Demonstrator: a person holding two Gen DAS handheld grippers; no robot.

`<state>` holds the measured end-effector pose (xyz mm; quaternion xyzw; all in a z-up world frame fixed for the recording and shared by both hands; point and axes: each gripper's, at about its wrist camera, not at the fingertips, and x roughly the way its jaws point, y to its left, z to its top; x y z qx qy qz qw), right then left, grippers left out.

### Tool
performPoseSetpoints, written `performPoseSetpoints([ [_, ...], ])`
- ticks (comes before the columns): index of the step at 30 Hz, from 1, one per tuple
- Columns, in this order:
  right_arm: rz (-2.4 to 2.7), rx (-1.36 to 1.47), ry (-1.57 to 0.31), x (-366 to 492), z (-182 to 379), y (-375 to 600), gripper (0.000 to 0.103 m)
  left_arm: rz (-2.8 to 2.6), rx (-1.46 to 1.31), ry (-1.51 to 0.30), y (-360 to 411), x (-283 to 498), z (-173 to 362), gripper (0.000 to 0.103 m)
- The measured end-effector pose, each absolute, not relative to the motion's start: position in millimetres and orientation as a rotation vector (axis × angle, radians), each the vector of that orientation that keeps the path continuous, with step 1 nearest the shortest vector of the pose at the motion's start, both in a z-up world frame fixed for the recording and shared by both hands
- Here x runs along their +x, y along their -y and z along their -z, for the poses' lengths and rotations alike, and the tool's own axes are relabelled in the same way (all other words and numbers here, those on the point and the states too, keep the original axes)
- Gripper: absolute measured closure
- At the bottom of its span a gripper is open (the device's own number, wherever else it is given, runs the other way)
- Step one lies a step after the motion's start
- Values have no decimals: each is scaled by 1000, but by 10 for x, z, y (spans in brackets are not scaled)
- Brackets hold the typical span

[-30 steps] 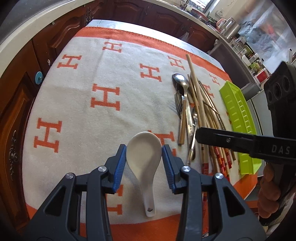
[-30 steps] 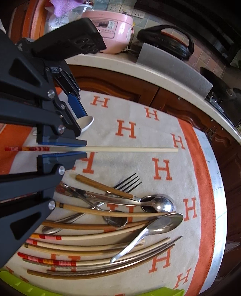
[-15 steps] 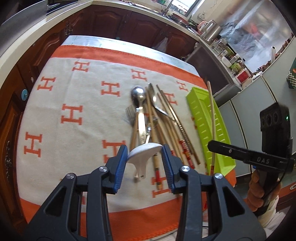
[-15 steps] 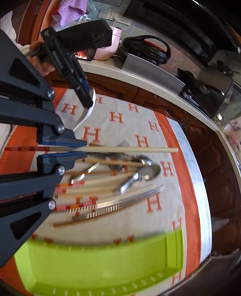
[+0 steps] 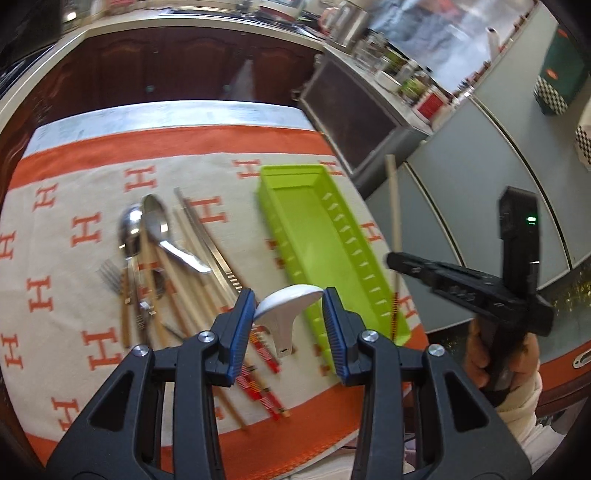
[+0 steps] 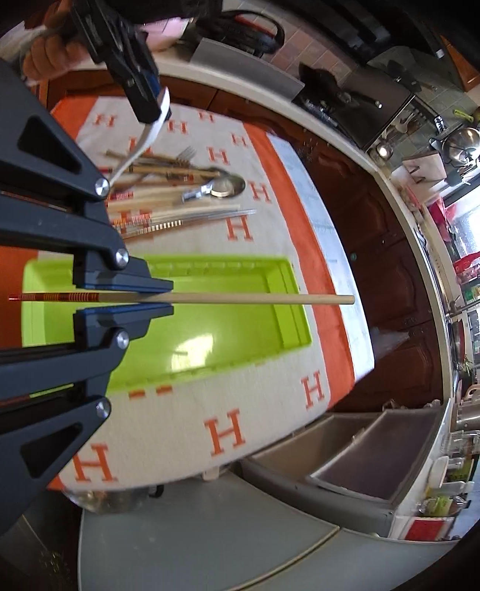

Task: Organize utensils
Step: 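Carry the ceramic spoon into the green tray with the left tool while the right tool places the chopstick there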

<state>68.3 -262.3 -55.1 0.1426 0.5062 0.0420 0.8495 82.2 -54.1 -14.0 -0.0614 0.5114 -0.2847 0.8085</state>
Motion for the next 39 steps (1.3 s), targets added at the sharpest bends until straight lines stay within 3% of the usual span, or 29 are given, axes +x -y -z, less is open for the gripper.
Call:
performPoseSetpoints([
  [6, -63, 219, -1169, 879, 992, 2594, 97, 681, -85, -1121, 1156, 920, 84, 69],
  [11, -62, 255, -1209, 894, 1264, 2682, 97, 665, -56, -1216, 1563, 1144, 420, 69],
  [19, -80, 414, -1135, 813, 1271, 2968, 97, 613, -20, -1293, 1824, 1339, 885, 69],
  [30, -68, 393, -1169, 822, 1237, 2958, 95, 608, -25, -1262, 1662, 1287, 740, 67],
  [39, -74, 303, -1230, 553, 1315, 2831, 93, 510, 73, -1140, 1292, 961, 525, 53],
])
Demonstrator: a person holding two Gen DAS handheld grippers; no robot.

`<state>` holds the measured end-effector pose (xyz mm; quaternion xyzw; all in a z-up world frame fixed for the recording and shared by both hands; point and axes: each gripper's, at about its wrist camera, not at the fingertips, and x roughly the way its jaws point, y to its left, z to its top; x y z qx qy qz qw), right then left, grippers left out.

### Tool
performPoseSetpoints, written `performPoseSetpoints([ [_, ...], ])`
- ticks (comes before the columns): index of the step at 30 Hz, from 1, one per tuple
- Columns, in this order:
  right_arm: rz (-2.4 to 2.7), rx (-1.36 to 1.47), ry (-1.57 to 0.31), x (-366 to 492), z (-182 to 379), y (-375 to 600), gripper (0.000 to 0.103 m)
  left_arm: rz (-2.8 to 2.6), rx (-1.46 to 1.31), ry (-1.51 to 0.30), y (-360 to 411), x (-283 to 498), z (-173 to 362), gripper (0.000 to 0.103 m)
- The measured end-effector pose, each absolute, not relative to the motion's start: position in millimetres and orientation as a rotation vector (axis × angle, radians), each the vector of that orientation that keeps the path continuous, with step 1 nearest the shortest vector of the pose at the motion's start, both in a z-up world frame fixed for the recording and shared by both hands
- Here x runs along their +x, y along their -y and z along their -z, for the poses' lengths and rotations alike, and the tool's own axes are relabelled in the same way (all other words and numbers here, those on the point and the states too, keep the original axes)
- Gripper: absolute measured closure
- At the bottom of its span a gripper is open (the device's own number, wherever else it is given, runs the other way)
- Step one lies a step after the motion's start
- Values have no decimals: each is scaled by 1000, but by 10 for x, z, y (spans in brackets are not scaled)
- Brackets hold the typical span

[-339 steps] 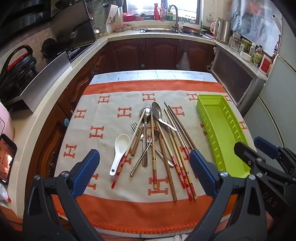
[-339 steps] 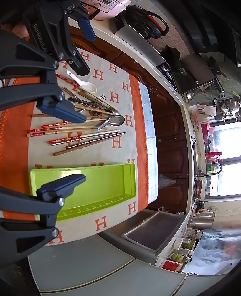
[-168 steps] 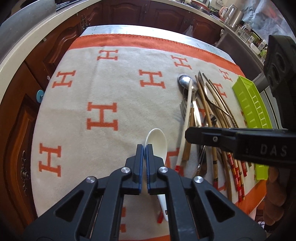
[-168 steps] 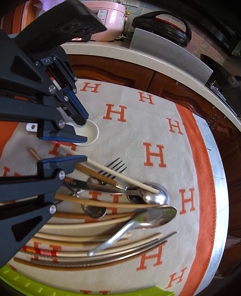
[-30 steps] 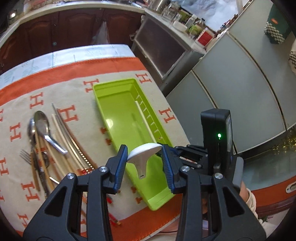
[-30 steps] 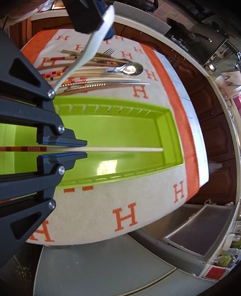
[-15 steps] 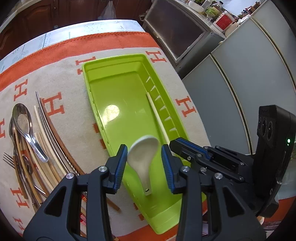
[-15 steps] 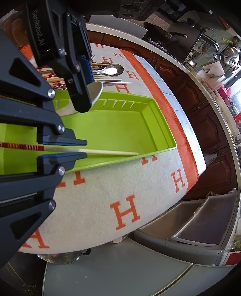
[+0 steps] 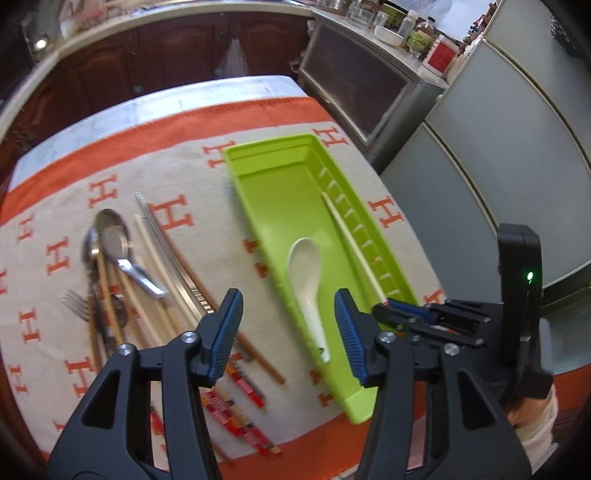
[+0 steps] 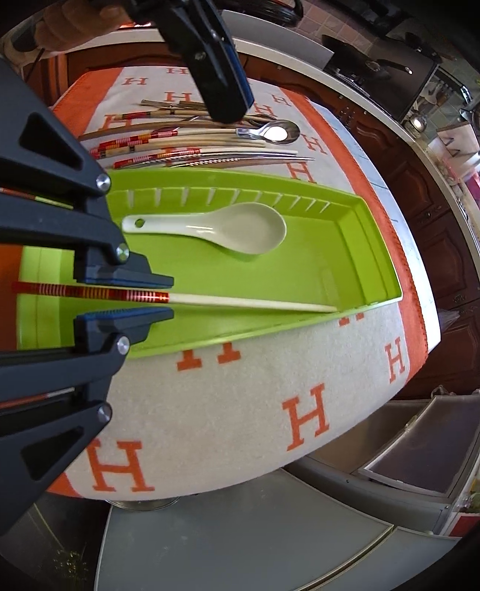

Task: Organize utensils
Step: 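Carry the ceramic spoon into the green tray with the left tool while the right tool places the chopstick there, then grasp a wooden-handled metal spoon with the left tool while the right tool grasps another chopstick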

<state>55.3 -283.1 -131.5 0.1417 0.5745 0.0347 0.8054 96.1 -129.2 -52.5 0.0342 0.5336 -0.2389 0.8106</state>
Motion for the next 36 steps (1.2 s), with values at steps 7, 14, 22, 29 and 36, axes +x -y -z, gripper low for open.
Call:
performPoseSetpoints([
  [7, -53, 199, -1195, 672, 1285, 2751, 97, 445, 35, -1090, 761, 813, 539, 51],
  [14, -23, 285, -1206, 780, 1303, 2791, 96, 349, -47, -1130, 160, 761, 631, 51],
  [22, -96, 260, -1152, 629, 1082, 2453, 96, 174, -30, -1119, -419, 697, 777, 51],
  [29, -211, 202, -1131, 581, 936, 1949, 96, 121, -51, -1136, -745, 700, 942, 51],
  [36, -308, 169, -1154, 679, 965, 1486, 96, 162, -85, -1135, -880, 843, 1043, 62],
])
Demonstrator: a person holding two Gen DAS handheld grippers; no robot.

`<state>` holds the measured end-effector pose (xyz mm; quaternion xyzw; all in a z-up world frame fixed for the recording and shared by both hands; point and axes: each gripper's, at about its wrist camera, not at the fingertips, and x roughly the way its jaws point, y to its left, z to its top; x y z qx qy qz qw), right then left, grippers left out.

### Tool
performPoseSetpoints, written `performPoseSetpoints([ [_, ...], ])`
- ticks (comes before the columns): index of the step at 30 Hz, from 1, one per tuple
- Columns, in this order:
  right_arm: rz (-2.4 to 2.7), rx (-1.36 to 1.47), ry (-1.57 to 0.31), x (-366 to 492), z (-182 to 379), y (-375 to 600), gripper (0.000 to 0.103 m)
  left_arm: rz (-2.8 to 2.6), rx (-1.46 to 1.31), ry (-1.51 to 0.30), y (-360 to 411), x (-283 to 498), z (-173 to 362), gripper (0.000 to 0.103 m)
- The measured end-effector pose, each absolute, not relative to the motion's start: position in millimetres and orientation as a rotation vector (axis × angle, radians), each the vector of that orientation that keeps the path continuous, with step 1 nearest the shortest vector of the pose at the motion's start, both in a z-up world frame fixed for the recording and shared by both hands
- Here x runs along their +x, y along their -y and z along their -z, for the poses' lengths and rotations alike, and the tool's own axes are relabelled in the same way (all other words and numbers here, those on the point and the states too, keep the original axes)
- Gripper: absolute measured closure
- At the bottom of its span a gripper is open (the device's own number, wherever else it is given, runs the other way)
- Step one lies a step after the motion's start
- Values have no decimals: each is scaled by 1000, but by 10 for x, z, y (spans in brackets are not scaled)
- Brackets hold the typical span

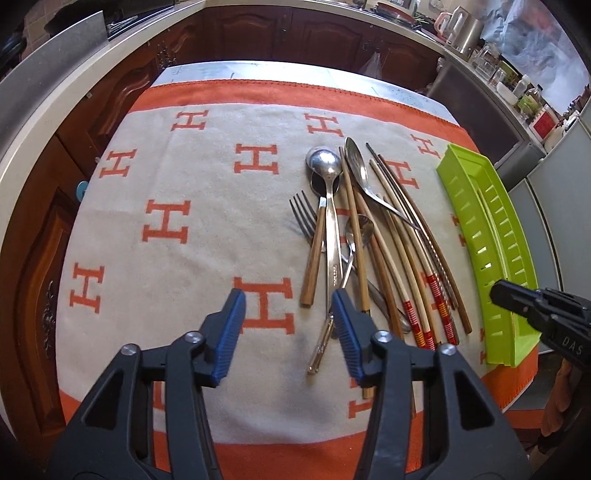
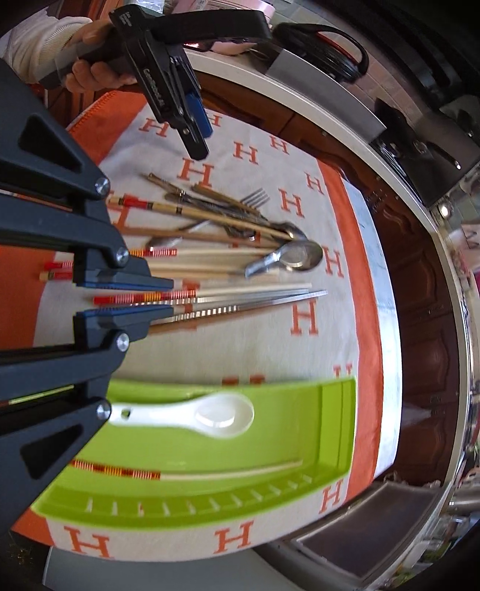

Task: Organize utensils
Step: 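Grasp a wooden-handled metal spoon with the left tool while the right tool grasps another chopstick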

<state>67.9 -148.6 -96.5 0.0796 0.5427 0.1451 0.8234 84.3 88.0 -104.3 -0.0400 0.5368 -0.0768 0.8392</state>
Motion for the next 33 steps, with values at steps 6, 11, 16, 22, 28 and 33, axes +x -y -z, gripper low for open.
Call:
performPoseSetpoints([
  [6, -395, 233, -1200, 955, 1071, 1153, 96, 261, -116, -1161, -898, 1096, 1132, 78],
  [11, -431, 303, -1247, 1215, 1216, 888, 96, 281, -133, -1167, -939, 1200, 1152, 80],
  [16, -413, 326, -1304, 1397, 1415, 709, 96, 279, -123, -1186, -957, 1231, 1204, 80],
  [22, -390, 344, -1348, 1483, 1586, 658, 96, 302, -127, -1200, -928, 1267, 1265, 80],
  [28, -382, 336, -1349, 1512, 1604, 609, 95, 316, -122, -1216, -854, 1329, 1320, 80],
  [33, -385, 366, -1359, 1521, 1642, 621, 95, 316, -116, -1228, -770, 1387, 1368, 82],
])
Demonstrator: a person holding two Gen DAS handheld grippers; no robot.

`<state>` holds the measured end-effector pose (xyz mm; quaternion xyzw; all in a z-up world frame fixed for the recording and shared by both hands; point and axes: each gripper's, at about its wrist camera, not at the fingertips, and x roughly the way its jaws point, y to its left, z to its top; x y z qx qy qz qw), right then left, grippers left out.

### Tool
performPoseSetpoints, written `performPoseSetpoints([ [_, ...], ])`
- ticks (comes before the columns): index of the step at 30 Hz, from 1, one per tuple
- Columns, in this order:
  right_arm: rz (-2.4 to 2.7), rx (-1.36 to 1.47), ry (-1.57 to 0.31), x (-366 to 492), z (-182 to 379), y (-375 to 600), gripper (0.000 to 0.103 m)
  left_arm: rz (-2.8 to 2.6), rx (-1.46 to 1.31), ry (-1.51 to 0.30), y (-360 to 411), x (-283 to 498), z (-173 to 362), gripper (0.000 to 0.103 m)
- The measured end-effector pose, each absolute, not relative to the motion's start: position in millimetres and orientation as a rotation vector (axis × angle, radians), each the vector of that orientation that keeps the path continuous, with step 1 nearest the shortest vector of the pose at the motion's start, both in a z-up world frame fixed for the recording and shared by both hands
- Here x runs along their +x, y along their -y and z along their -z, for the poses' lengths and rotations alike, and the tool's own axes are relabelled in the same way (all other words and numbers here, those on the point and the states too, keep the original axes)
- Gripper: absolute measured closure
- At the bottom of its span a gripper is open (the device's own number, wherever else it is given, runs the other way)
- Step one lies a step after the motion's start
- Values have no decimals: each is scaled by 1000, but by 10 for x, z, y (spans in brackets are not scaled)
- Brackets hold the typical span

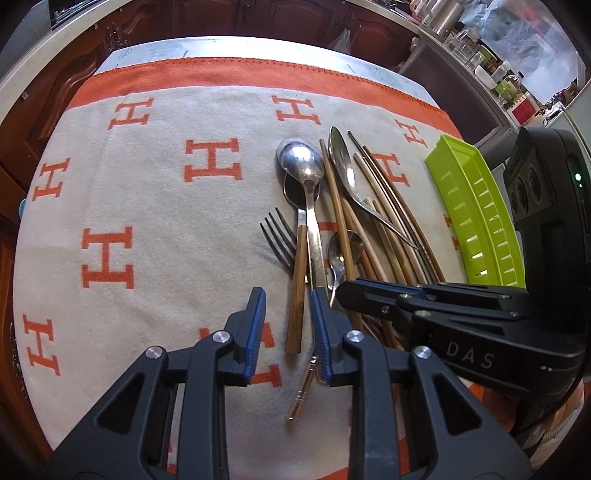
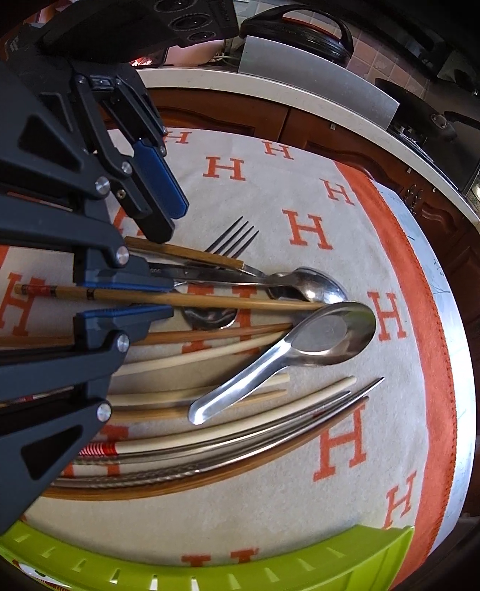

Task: Organize utensils
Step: 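Grasp a wooden-handled metal spoon with the left tool while the right tool grasps another chopstick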

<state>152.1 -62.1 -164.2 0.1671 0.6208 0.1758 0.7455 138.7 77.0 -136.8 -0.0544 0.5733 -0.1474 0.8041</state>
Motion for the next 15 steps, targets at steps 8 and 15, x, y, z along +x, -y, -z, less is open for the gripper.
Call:
performPoseSetpoints([
  [8, -399, 396, -1355, 1515, 1654, 650, 96, 296, -125, -1249, -768, 1453, 1431, 83],
  [15, -442, 414, -1299, 1388, 1487, 762, 97, 289, -120, -1254, -709, 1516, 1445, 83],
])
